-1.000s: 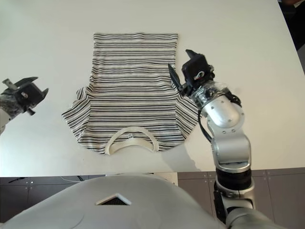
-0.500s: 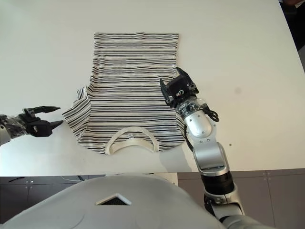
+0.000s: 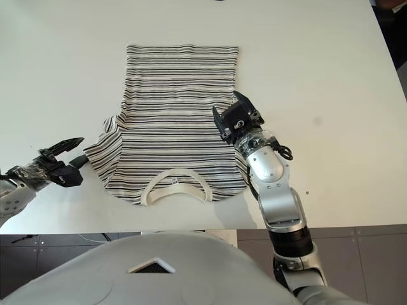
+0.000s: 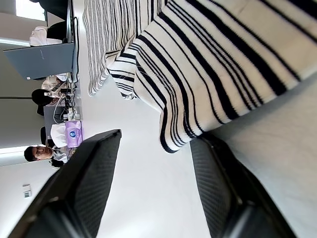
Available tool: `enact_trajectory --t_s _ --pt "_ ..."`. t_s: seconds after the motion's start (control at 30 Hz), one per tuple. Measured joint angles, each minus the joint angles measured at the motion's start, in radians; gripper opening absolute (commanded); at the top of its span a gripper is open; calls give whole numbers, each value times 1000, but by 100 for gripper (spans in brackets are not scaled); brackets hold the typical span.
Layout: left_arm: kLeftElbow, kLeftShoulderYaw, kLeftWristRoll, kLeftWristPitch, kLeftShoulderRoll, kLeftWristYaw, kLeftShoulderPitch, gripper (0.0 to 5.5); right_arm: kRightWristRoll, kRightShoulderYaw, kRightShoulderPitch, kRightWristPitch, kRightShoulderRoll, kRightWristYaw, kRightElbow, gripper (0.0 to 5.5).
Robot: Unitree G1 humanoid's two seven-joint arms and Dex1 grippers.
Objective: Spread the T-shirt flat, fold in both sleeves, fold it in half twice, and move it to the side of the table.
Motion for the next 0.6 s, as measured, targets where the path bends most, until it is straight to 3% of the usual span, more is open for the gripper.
enact_trajectory --t_s 0.1,0.6 --pt "14 -27 38 3 -9 29 -39 255 0 0 -1 0 0 11 6 278" --pt "-33 -101 113 47 77 6 -57 21 -35 16 2 -4 25 -3 18 278"
